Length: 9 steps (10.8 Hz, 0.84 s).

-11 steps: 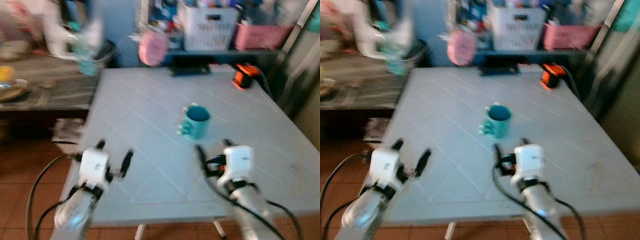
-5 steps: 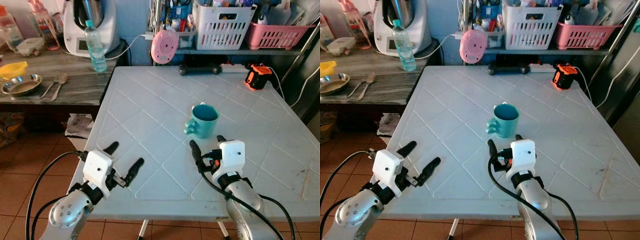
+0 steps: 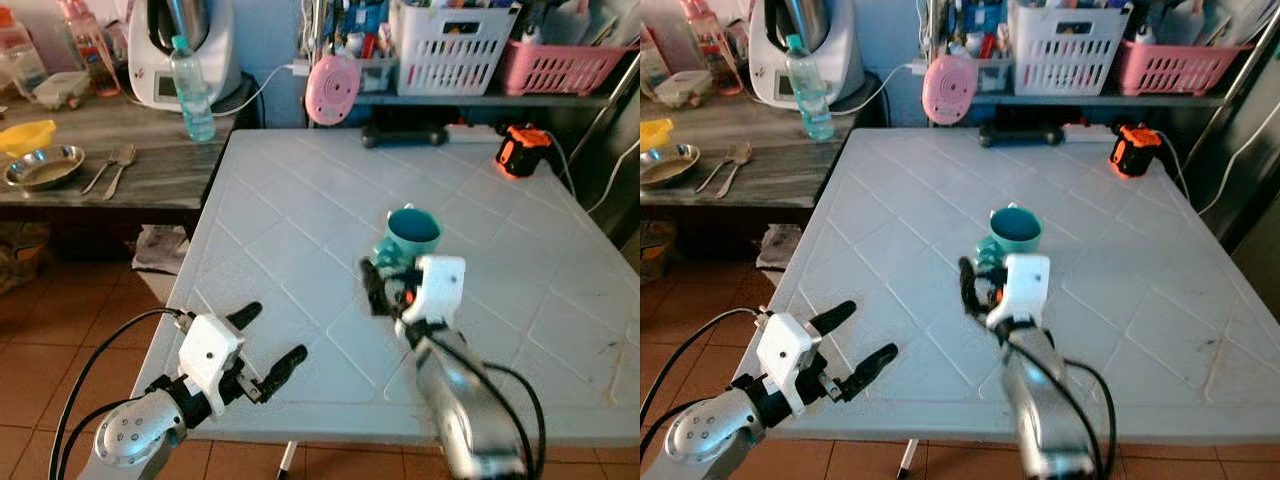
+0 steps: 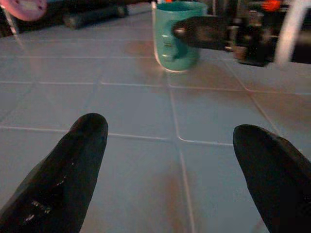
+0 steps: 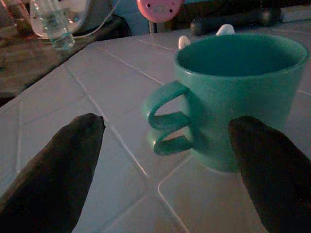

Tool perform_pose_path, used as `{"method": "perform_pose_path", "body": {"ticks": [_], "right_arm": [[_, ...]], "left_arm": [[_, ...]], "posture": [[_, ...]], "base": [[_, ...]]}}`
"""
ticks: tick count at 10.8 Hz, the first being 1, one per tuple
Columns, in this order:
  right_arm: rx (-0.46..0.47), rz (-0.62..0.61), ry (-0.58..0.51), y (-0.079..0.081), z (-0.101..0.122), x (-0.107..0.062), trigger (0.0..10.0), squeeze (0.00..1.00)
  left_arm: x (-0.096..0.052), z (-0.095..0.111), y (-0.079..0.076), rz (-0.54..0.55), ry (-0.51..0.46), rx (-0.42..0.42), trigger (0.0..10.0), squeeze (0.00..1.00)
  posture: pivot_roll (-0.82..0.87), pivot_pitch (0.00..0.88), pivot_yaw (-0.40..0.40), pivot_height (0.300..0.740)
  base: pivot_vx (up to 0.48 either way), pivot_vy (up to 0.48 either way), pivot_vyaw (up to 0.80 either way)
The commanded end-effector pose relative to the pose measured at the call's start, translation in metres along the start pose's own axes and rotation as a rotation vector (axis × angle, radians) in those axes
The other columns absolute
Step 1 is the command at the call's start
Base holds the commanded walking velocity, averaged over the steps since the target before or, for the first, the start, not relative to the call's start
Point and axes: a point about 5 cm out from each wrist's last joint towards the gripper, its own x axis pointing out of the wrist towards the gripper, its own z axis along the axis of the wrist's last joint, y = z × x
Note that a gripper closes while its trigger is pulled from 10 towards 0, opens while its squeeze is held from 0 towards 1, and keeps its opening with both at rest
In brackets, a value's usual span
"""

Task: Setting the table

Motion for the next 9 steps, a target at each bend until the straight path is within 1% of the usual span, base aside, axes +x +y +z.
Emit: {"method": "perform_pose_path", "body": {"ticks": [1,2,3,4,5,6,7,8,9], "right_arm": [[0.085,0.017,0.008,0.018,0.0,0.007,10.0,0.0],[0.108,0.037,0.005,0.028,0.004,0.015,10.0,0.0],[0.126,0.038,-0.003,0.033,0.009,0.022,10.0,0.0],[0.182,0.034,-0.004,0.04,0.015,0.031,9.6,0.0],[0.194,0.038,-0.002,0.046,0.018,0.037,8.5,0.0],[0.201,0.046,-0.001,0.05,0.019,0.039,10.0,0.0],[0.199,0.053,0.0,0.051,0.018,0.039,10.0,0.0],[0.198,0.053,0.011,0.048,0.015,0.036,10.0,0.0],[0.184,0.046,0.028,0.039,0.006,0.028,10.0,0.0]], "left_arm": [[0.0,0.005,-0.001,-0.012,-0.004,0.014,10.0,0.0],[0.0,0.005,-0.003,-0.013,-0.004,0.01,10.0,0.0],[0.0,0.005,-0.004,-0.014,-0.004,0.004,10.0,0.0],[0.0,0.005,-0.004,-0.013,-0.002,-0.004,10.0,0.0],[-0.001,0.004,-0.003,-0.009,0.003,-0.01,10.0,0.0],[-0.001,0.004,-0.003,-0.006,0.004,-0.013,10.0,0.0],[-0.001,0.003,-0.003,0.002,0.003,-0.021,10.0,0.0],[-0.002,0.002,-0.003,0.006,0.004,-0.025,10.0,0.0],[-0.002,0.001,-0.003,0.01,0.006,-0.027,10.0,0.0]], "posture": [[0.14,0.041,0.018,0.74],[0.15,0.042,0.019,0.74],[0.15,0.044,0.02,0.74],[0.15,0.044,0.019,0.74],[0.16,0.043,0.017,0.74],[0.16,0.043,0.017,0.74],[0.16,0.041,0.013,0.74],[0.16,0.041,0.013,0.74],[0.16,0.04,0.015,0.74]], "base": [[0.0,0.0,0.0],[0.0,0.0,0.0],[0.0,0.0,0.0],[0.0,0.0,0.0],[0.0,0.0,0.0],[0.0,0.0,0.0],[0.0,0.0,0.0],[0.0,0.0,0.0],[0.0,0.0,0.0]]}}
